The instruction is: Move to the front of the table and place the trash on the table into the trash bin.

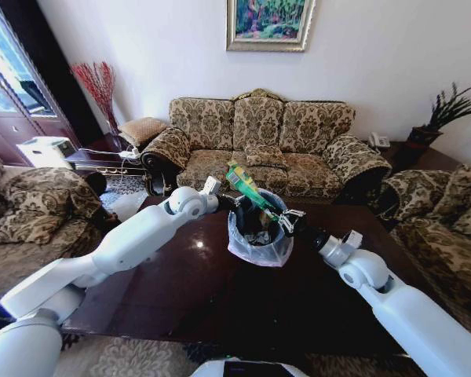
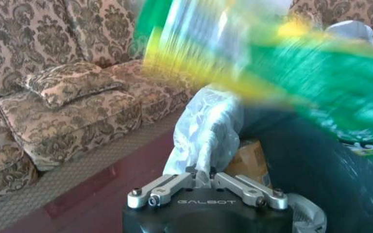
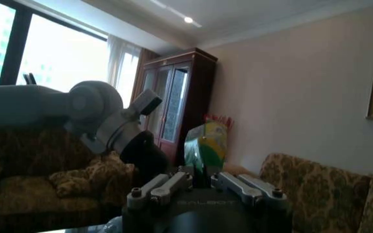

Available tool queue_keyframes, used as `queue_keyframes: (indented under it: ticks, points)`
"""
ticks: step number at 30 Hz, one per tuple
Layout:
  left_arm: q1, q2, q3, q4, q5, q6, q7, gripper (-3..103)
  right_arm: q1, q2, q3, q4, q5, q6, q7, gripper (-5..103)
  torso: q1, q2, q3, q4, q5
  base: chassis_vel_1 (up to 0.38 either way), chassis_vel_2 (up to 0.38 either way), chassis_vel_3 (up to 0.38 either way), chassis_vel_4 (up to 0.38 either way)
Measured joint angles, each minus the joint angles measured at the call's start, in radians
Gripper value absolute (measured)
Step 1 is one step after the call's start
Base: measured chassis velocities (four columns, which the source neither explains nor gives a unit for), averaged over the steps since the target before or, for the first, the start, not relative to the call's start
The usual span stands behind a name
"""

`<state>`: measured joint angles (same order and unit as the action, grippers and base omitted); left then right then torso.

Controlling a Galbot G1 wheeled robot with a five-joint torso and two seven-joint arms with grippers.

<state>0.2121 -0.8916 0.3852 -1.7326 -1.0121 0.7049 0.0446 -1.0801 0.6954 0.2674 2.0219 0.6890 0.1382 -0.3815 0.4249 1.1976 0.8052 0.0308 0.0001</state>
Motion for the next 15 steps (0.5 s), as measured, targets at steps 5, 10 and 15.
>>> queue_keyframes:
  ticks: [5, 10, 15]
  points:
    - [0.014, 0.018, -0.014, -0.029, -0.003, 0.000, -0.001, 0, -0.006, -0.009, 0.009, 0.017, -0.002, -0.003, 0.029, 25, 0.000, 0.000, 0.000, 0.0000, -0.0001, 0.000, 0.000, 0.000, 0.000]
    - [0.028, 0.028, -0.023, -0.049, -0.005, 0.001, -0.005, 0, -0.013, -0.014, 0.015, 0.029, -0.002, -0.005, 0.047, 41, 0.000, 0.000, 0.000, 0.0002, -0.0001, 0.000, 0.000, 0.000, 0.000]
    - [0.035, 0.037, -0.034, -0.062, -0.010, 0.001, -0.008, 0, -0.023, -0.017, 0.044, 0.057, 0.010, -0.010, 0.080, 63, 0.000, 0.000, 0.000, 0.0000, 0.0000, 0.000, 0.000, 0.000, 0.000]
